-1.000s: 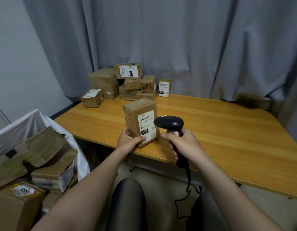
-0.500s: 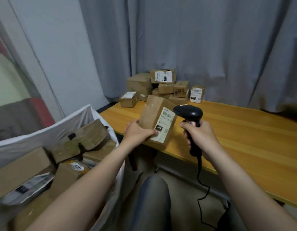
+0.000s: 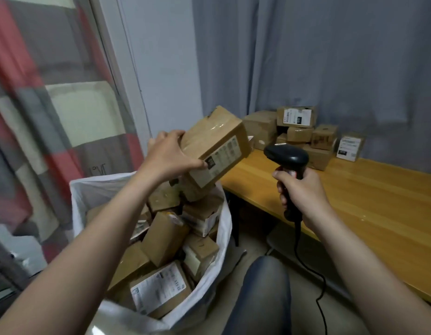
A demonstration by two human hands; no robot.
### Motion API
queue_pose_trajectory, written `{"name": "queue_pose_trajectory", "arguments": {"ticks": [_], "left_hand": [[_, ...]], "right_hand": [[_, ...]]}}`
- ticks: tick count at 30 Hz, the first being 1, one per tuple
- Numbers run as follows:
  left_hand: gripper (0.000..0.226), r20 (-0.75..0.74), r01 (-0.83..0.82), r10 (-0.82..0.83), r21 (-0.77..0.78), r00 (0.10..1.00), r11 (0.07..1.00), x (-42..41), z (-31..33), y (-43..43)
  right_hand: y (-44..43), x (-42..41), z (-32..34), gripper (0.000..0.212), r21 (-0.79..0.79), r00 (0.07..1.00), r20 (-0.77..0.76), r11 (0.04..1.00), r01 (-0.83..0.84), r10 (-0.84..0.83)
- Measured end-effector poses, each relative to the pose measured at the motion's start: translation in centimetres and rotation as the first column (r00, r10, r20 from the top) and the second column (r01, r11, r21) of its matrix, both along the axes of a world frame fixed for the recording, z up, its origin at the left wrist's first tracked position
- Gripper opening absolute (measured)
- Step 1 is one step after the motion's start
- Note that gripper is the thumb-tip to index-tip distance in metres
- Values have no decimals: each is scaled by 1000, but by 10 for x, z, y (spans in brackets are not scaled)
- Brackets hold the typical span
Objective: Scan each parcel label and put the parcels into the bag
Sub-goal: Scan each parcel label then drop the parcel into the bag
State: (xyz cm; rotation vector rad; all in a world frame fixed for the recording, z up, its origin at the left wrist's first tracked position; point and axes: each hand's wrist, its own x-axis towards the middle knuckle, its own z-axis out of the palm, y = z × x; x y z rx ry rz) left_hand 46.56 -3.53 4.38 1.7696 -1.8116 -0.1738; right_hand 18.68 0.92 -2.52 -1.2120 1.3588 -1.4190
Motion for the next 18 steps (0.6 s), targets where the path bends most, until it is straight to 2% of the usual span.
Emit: {"name": "queue_pose_trajectory", "arguments": {"ticks": [3,7,11,18], "left_hand": [[116,159,-112,100,67,982,991,47,6,15],[99,271,-240,205,104,940,965,85,-4,36],[102,301,-342,300,100,905,934,104,-23,56],[98,236,-378,326,227,916,898,118,-82,81]], "right_hand": [[0,10,-1,10,8,1000,-6,1000,-21,21],[0,19,-6,11,25,999,-14,999,-47,47],[2,26,-8,11,25,998,-18,997,-67,68],[1,38,-18,11,46,995,-38,995,-85,87]]}}
